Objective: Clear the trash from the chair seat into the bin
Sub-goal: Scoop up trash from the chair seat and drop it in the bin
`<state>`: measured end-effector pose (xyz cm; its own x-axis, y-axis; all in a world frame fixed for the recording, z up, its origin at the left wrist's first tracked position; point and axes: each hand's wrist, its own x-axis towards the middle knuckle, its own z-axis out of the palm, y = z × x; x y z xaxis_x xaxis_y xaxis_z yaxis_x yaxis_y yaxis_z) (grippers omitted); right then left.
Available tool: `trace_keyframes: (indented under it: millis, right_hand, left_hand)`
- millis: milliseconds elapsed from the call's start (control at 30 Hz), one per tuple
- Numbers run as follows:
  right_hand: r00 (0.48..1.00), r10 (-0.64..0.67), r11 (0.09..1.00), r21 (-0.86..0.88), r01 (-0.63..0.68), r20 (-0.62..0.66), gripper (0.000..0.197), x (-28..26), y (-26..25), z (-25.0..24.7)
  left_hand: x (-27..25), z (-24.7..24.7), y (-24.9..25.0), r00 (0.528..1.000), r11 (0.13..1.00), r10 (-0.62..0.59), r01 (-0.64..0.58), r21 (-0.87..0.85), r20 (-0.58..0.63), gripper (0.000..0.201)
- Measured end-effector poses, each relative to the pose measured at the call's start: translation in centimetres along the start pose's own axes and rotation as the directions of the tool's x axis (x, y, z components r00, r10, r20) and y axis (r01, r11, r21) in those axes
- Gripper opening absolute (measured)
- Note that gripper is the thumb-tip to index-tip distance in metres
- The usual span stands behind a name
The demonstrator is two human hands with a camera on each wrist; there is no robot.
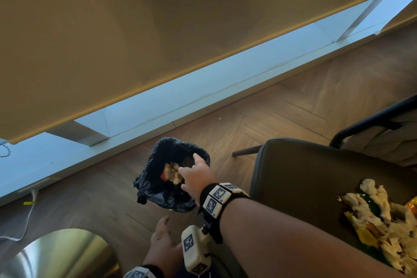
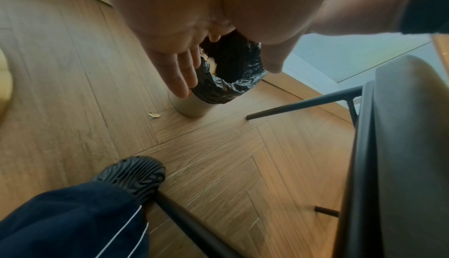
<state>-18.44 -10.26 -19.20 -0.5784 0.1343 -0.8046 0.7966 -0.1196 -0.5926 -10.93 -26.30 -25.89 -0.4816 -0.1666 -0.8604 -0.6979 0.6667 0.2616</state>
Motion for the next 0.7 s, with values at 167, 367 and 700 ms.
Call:
trace_keyframes:
  millis: [167,367,700]
  right_hand:
    - [0.999,-0.026,0.998,0.056,0.023,0.038,0.046,-5.5,-0.7,-3.8]
    - [0.987,-0.048,0.997,0.056,0.057,-0.151,0.024,-15.8,-1.2,-19.3]
    - [0.746,0.196,0.957,-0.040,-0.286,-0.636,0.092,-24.0,10.9,-42.7]
  left_hand:
    - [-3.4,-2.2,2.0,0.954,0.948,0.290,-0.298,0.111,0.078,0.067]
    - [-9.4,0.7,7.8,0.812,0.809,0.565,-0.580,0.098,0.147,0.060]
    - [-23.3,16.0,15.3,0.445,0.318,0.639,-0.896,0.311,0.627,0.089]
